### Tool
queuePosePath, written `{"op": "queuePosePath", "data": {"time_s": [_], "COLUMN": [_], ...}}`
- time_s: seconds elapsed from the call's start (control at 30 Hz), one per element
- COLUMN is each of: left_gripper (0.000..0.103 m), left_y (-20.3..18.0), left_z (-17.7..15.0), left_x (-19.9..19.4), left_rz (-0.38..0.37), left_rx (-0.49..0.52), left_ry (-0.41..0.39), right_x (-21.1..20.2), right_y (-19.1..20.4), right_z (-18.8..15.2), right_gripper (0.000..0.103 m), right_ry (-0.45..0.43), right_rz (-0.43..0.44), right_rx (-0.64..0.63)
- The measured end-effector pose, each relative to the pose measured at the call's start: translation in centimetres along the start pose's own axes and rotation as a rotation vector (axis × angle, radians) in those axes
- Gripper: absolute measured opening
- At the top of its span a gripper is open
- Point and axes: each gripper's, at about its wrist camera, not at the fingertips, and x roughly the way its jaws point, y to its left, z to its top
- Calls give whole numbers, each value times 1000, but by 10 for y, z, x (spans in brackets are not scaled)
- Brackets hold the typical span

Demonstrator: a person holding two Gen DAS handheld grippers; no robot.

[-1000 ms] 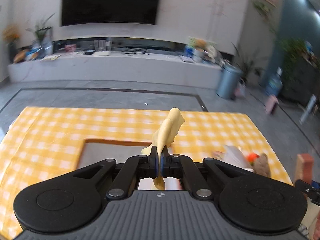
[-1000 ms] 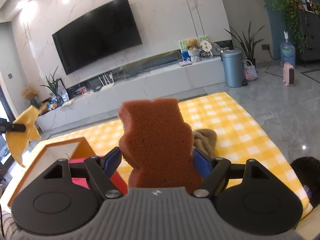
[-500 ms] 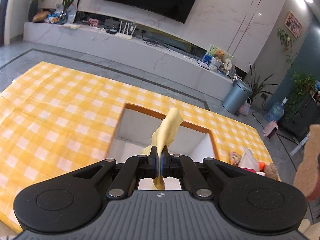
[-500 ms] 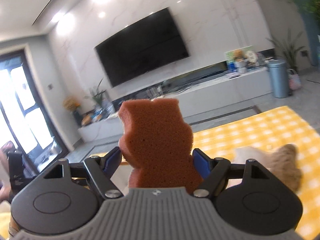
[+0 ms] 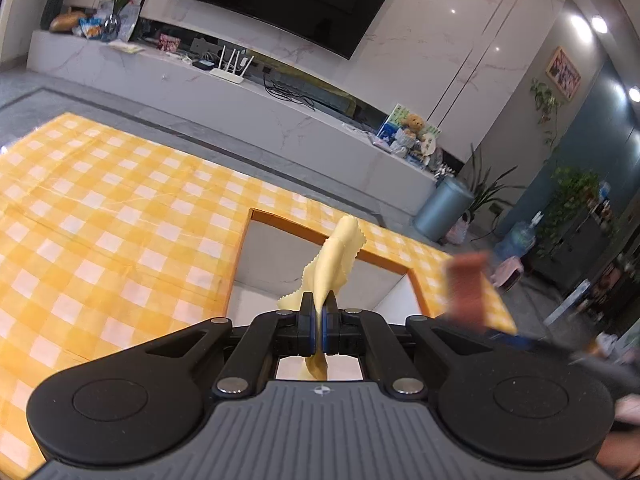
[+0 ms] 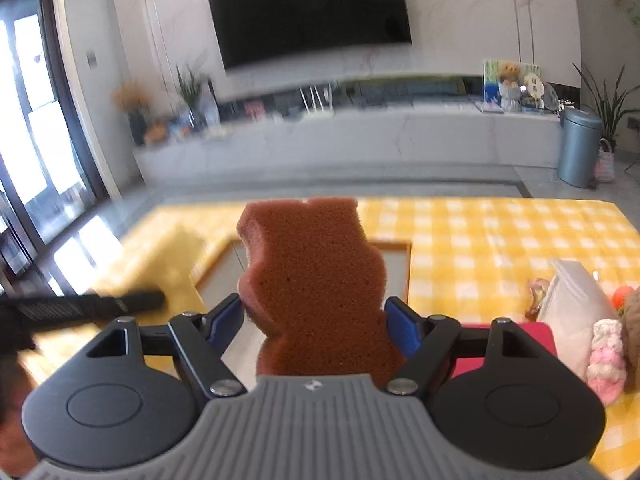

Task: Organize soft objects
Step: 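Lift the yellow cloth with the left tool toward the box while right carries the sponge, then lower the brown sponge into the open box and open the right tool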

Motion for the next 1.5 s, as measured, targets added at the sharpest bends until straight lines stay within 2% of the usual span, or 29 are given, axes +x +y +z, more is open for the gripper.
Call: {"op": "queuePosePath", "data": {"time_s": [0.07,0.13,0.27,0.33,0.43,0.57,0.63,0.77,0.83,0.9,1.13,1.33,1.43,1.5], "left_gripper": [3,3,3,3,3,3,3,3,3,3,3,3,3,3], "left_y": [3,4,4,6,11,19,21,25,25,27,31,30,30,29], "left_z": [0,0,1,2,3,7,9,8,7,5,6,6,6,7], "left_x": [-2,-2,-4,-5,-7,-5,-2,7,9,12,12,9,10,9], "left_rz": [-14,-10,22,26,26,32,38,52,59,55,84,87,95,105], "left_rx": [-9,-7,-5,-7,-12,-37,-39,-57,-66,-71,-81,-89,-82,-82], "left_ry": [-3,0,-13,-20,-30,-36,-33,-8,8,21,22,12,21,15], "right_x": [13,24,52,68,91,109,115,130,142,152,165,161,160,154], "right_y": [13,20,28,37,49,70,78,87,86,85,85,80,78,74], "right_z": [-8,-13,-12,-10,-9,-17,-25,-39,-40,-43,-46,-45,-44,-40], "right_gripper": [76,75,75,75,74,73,73,73,73,73,73,74,80,91], "right_ry": [43,71,152,192,240,225,250,301,363,408,428,441,423,388], "right_rz": [-59,-81,-21,7,43,64,115,145,187,193,194,284,271,268], "right_rx": [-75,-111,-105,-153,-302,-592,-712,-844,-872,-867,-875,-937,-924,-846]}}
